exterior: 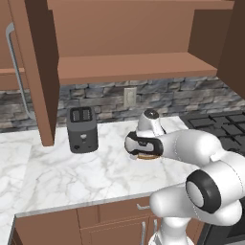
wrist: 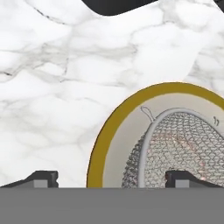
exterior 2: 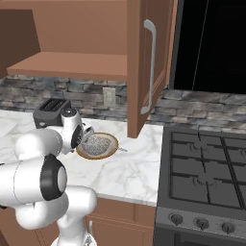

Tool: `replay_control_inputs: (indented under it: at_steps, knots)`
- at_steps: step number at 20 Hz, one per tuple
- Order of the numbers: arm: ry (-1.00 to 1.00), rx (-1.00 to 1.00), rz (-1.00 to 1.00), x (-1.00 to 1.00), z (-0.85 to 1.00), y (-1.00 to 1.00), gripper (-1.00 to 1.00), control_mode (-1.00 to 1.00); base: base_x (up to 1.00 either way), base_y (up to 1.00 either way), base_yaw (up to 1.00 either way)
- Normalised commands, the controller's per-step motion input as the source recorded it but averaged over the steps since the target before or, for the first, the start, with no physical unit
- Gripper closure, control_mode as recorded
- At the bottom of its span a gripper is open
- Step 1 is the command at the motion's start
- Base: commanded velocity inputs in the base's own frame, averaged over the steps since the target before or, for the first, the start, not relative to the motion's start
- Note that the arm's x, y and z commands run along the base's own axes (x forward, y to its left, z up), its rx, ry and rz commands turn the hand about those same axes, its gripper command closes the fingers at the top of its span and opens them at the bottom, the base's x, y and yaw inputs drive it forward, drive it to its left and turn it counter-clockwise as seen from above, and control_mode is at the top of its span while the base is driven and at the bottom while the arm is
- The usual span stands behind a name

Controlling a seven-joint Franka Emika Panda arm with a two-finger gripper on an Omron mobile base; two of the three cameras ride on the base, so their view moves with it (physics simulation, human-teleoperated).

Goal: Open the cabinet and setup a tea strainer by placing it in the bowl upright.

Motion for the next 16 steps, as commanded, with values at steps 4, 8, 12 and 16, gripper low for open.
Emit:
replay_control_inputs:
  at_steps: [4,8,12,16]
  knots:
    - [-0.11,-0.16,0.0,-0.25,0.41,0.08,-1.0,-1.0,0.0,0.0,0.0]
    - [-0.25,-0.22,-0.02,-0.55,0.84,0.01,-1.0,-1.0,0.0,0.0,0.0]
    - [-0.3,-0.09,-0.05,-0.83,0.96,0.0,-1.0,-1.0,0.0,0.0,0.0]
    - [-0.18,0.0,-0.12,-0.87,0.9,-0.03,-1.0,-1.0,0.0,0.0,0.0]
